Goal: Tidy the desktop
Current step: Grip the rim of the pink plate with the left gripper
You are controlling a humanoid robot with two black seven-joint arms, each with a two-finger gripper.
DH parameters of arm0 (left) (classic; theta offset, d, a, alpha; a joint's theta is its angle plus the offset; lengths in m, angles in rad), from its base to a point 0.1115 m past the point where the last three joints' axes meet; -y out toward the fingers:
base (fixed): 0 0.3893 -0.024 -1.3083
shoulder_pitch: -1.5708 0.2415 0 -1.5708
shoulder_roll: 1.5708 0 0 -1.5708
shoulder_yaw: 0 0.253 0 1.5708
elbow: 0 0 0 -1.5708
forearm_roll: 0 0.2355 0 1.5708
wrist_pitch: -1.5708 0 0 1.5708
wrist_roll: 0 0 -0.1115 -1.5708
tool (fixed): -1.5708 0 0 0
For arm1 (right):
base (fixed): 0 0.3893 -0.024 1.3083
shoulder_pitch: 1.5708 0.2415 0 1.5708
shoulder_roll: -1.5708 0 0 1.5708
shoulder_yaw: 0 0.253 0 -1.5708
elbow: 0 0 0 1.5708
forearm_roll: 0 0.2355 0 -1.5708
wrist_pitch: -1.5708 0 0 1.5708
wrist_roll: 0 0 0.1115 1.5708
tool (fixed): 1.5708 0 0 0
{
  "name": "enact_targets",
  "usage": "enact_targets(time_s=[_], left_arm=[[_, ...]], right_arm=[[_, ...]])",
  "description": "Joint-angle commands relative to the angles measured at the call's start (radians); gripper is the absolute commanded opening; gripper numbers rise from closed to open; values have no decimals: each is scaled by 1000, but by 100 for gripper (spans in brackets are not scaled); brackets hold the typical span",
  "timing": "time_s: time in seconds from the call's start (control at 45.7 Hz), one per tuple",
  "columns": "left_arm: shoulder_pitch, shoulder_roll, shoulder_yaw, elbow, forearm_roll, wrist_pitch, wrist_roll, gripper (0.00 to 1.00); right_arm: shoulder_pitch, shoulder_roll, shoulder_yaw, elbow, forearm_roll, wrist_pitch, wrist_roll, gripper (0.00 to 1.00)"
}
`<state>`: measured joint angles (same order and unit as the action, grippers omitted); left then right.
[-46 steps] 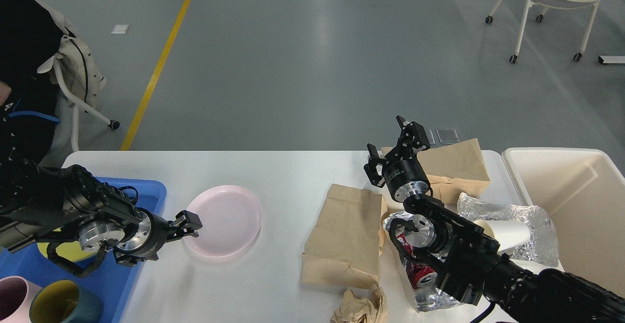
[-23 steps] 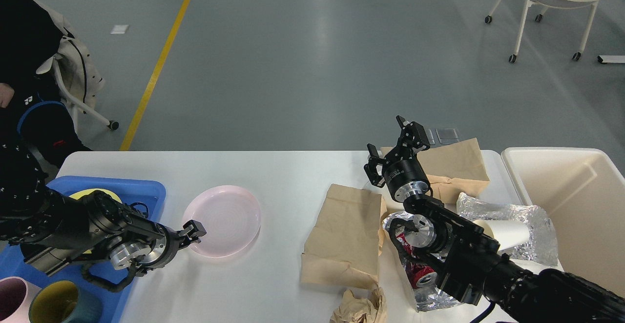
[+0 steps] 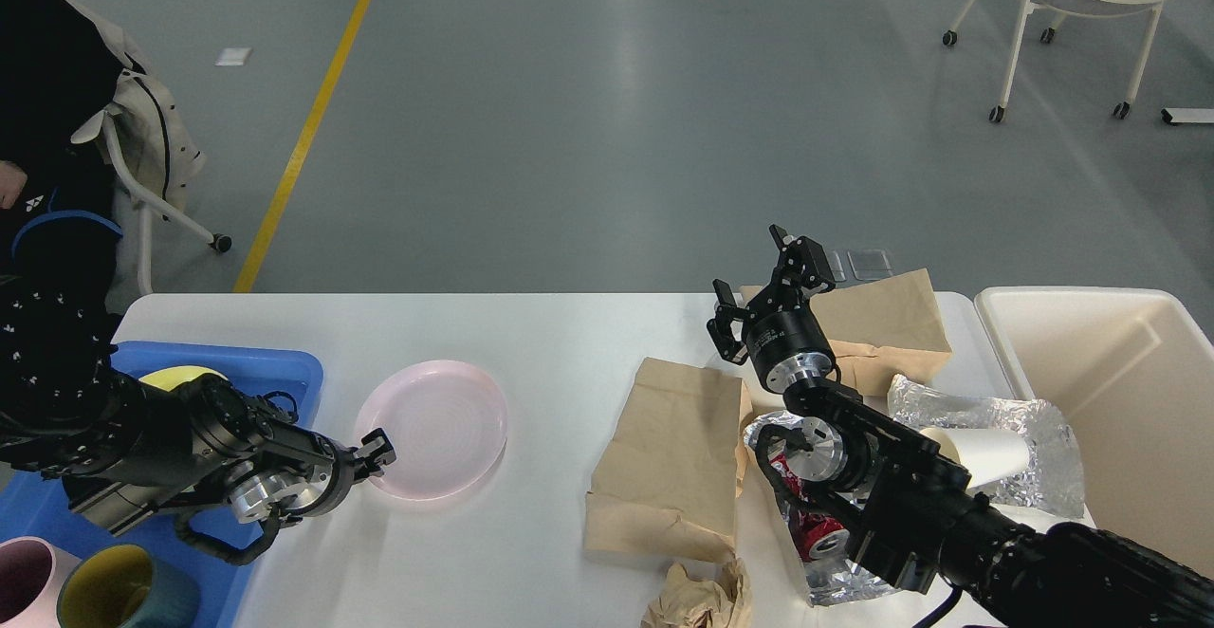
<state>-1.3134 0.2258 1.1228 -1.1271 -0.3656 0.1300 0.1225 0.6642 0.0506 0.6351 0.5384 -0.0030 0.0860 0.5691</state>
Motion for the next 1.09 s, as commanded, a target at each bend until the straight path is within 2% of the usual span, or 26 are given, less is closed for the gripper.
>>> enact_targets(time_s=[0.0,0.109,0.241,0.35,0.745,1.073], left_arm=[[3,-8,0,3,2,2,3,58],[2,-13,0,3,2,3,23,50],[8,-14,-1,23,2,6,36,48],[23,-19,-1,47,2,6,36,47],[32,-26,-15,63,4,8,37,31],[45,-40,-17,66,10,59,36,21]], right_arm=[[0,0,0,0,0,0,0,100],[0,0,0,0,0,0,0,100],[0,0,0,0,0,0,0,100],[0,0,0,0,0,0,0,100],[0,0,0,0,0,0,0,100],[0,0,0,0,0,0,0,100]])
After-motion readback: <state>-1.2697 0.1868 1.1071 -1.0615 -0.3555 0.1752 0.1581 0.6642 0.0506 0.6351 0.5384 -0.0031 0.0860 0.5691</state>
